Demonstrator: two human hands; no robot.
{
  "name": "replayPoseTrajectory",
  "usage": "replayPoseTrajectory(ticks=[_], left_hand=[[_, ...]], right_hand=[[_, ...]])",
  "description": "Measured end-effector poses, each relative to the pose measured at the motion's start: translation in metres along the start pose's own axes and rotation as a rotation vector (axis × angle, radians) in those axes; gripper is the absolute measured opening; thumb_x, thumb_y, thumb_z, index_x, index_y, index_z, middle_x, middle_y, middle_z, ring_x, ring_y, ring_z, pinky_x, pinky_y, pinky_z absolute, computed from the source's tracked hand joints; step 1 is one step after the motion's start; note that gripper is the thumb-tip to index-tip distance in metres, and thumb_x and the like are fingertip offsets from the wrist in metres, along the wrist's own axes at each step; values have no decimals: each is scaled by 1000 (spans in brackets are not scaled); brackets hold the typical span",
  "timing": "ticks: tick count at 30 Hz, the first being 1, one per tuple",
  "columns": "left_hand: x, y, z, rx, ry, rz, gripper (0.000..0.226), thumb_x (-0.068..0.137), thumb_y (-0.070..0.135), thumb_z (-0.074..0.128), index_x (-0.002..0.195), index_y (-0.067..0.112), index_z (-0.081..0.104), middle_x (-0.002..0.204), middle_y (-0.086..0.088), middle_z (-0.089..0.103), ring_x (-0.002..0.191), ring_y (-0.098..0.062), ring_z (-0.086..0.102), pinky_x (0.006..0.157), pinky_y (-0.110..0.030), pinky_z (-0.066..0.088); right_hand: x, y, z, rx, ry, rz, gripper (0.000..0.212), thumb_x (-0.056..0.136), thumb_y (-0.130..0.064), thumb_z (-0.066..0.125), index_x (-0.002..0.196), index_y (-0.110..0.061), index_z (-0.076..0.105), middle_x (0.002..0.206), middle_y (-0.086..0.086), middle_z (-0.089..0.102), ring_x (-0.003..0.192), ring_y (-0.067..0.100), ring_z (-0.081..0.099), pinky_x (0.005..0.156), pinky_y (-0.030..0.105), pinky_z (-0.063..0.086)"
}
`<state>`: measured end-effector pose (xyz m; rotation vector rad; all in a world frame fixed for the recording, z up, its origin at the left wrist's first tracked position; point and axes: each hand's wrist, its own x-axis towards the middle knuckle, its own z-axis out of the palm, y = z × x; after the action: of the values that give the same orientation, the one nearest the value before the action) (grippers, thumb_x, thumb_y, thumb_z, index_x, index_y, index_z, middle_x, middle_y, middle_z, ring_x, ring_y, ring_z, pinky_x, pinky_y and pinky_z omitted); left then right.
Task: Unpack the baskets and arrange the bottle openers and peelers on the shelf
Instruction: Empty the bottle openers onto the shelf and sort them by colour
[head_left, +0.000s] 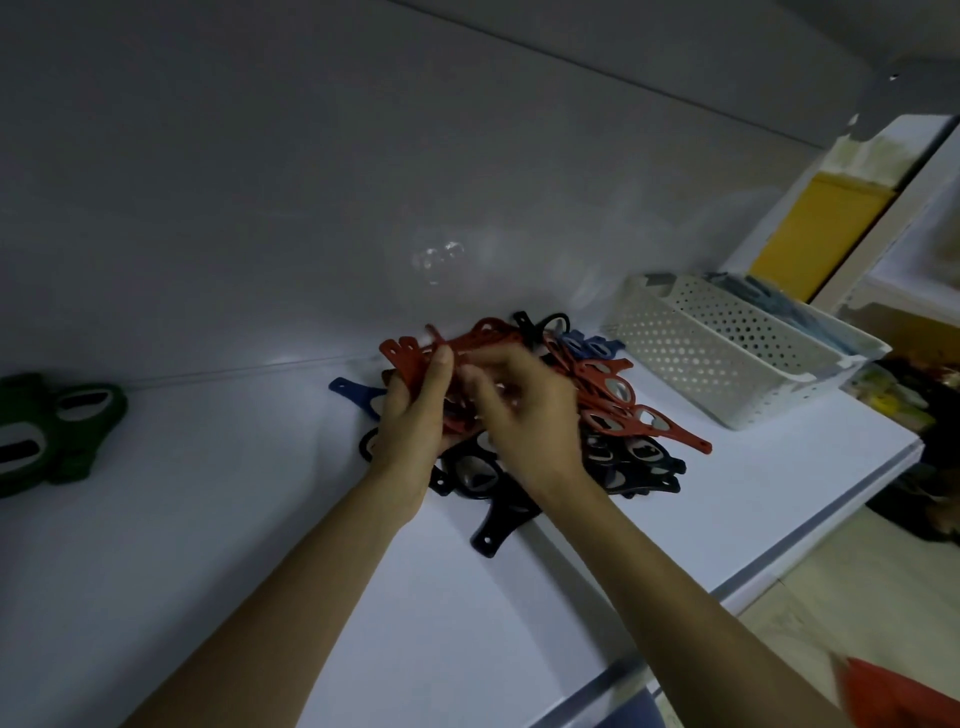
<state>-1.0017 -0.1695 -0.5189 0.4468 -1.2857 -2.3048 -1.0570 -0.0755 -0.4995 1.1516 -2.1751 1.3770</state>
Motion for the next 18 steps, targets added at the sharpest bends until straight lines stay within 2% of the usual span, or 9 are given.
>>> replayPoseTrajectory(ticks=[2,4,6,8,9,12,14,18], left_hand=[[-1,1,-1,21,-10,15,60,80,45,58,131,15,52,117,-8,66,106,-22,65,89,-43,54],[-1,2,-1,13,-11,18,40,91,30,56,127,12,55,114,-10,67,104,-25,66,87,-44,55],[1,0,-1,25,9,3,31,96,19,52,125,11,55,113,-12,67,101,-26,67,85,-43,56],[1,-1,-1,-39,40,-12,28,95,13,52,123,11,56,111,-12,67,96,-25,69,80,-38,58],[1,0,-1,-110,53,-22,27,94,9,52,120,10,57,109,-13,68,92,-24,70,75,-34,59],[4,4,-5,-337,88,-71,34,90,1,49,123,6,53,110,-17,66,92,-27,70,69,-30,58],[6,5,-8,-433,98,-99,38,88,-1,48,125,4,51,111,-18,65,93,-28,69,68,-30,58],[7,4,-9,-510,118,-95,38,86,-1,49,124,1,52,96,-14,67,78,-19,69,60,-25,56]], right_hand=[[-5,-3,5,43,-129,-3,19,95,-11,53,104,-9,70,97,-2,71,85,8,67,74,28,57],[-2,-1,2,254,-86,158,21,94,-4,49,98,-8,69,93,4,72,86,13,69,77,31,58],[3,5,-3,384,19,293,20,92,-3,48,92,-9,68,86,7,72,82,16,70,74,31,58],[7,16,-9,239,56,345,17,91,-6,51,88,-11,66,81,2,71,76,15,68,70,30,57],[10,23,-11,89,11,353,14,91,-8,53,88,-13,66,82,0,70,75,16,67,70,34,57],[14,42,-17,-369,-305,358,13,87,-13,59,93,-17,70,91,-1,70,81,18,65,75,42,56],[14,44,-15,-484,-427,330,15,87,-21,63,98,-19,72,95,0,72,83,18,66,75,41,56],[17,37,-5,-575,-474,255,33,85,-49,64,100,-22,74,93,4,70,86,24,63,75,39,55]])
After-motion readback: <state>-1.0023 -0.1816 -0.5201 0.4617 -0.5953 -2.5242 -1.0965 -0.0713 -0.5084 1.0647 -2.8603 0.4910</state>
